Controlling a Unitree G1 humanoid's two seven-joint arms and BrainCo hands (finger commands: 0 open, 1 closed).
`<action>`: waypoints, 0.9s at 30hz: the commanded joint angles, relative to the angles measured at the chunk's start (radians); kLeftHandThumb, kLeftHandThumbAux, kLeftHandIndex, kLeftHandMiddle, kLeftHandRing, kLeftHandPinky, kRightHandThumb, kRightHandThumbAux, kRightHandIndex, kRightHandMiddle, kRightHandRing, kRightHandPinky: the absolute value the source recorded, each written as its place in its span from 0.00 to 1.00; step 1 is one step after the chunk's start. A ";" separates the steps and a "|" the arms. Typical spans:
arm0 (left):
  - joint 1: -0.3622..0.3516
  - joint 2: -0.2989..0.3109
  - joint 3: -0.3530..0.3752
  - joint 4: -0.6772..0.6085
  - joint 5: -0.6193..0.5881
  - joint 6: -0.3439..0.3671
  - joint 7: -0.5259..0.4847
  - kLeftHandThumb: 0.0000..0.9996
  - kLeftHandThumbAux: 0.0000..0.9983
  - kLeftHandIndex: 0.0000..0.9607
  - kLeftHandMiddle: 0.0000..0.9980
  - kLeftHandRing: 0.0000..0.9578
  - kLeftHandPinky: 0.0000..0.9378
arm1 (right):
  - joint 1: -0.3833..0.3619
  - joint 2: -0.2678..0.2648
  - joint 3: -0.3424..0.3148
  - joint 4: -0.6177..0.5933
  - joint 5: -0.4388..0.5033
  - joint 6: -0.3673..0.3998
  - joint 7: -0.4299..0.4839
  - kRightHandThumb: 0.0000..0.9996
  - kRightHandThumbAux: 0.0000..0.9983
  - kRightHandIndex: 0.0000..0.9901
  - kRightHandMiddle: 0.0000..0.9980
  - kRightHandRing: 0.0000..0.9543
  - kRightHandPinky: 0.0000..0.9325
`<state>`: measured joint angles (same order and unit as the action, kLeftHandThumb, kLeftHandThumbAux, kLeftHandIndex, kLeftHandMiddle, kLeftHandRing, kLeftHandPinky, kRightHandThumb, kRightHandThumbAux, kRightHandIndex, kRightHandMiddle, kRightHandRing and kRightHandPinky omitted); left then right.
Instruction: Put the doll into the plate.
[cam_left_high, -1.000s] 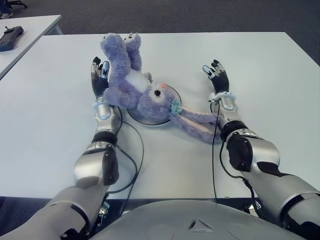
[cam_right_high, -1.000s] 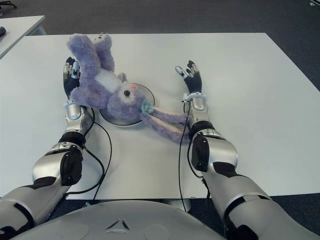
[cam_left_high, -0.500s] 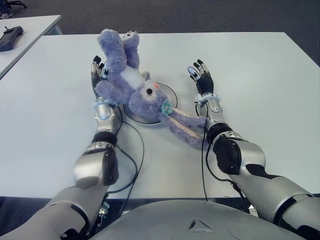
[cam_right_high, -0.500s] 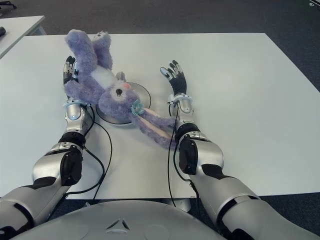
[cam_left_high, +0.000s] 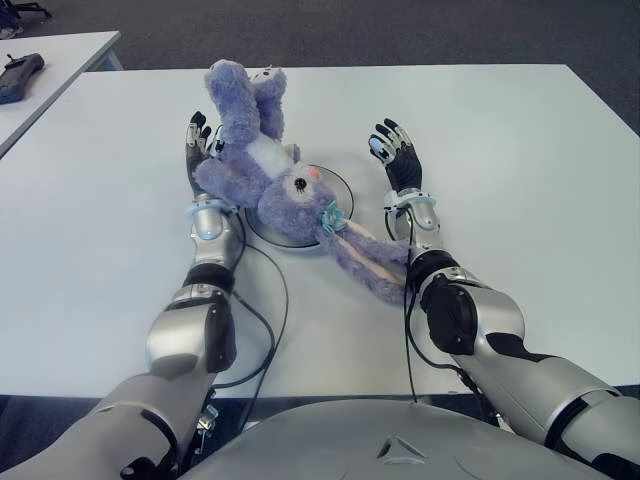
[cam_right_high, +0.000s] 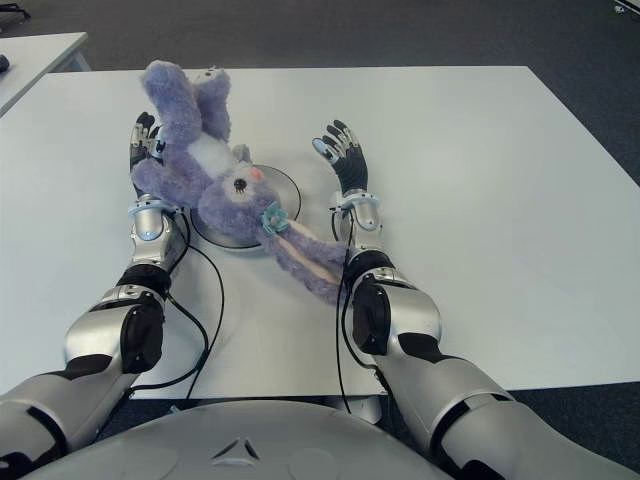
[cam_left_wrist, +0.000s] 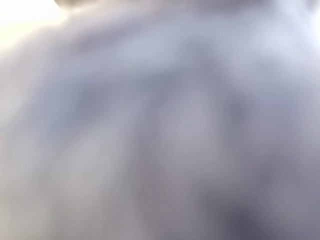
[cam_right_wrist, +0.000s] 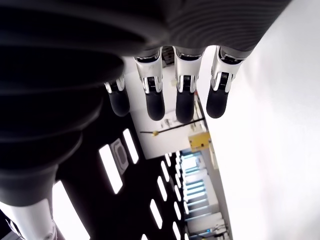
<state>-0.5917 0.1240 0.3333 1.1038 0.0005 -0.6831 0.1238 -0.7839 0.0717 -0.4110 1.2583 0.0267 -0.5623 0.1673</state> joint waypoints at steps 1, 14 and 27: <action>0.370 -0.083 -0.018 0.173 -0.003 -0.021 -0.047 0.00 0.47 0.08 0.06 0.03 0.02 | 0.250 0.118 0.022 0.097 -0.004 0.040 -0.023 0.00 0.69 0.13 0.15 0.15 0.16; 0.377 -0.075 -0.017 0.174 -0.007 -0.004 -0.062 0.00 0.49 0.10 0.07 0.04 0.02 | 0.256 0.110 0.079 0.096 -0.040 0.042 -0.088 0.01 0.67 0.18 0.19 0.17 0.15; 0.376 -0.072 -0.012 0.177 -0.013 0.014 -0.075 0.00 0.52 0.09 0.07 0.05 0.04 | 0.267 0.100 0.166 0.096 -0.100 0.031 -0.221 0.00 0.71 0.20 0.22 0.18 0.16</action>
<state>-0.5875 0.1280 0.3325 1.1004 -0.0007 -0.6892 0.1191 -0.7651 0.0722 -0.2905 1.2455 -0.0191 -0.5696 0.0549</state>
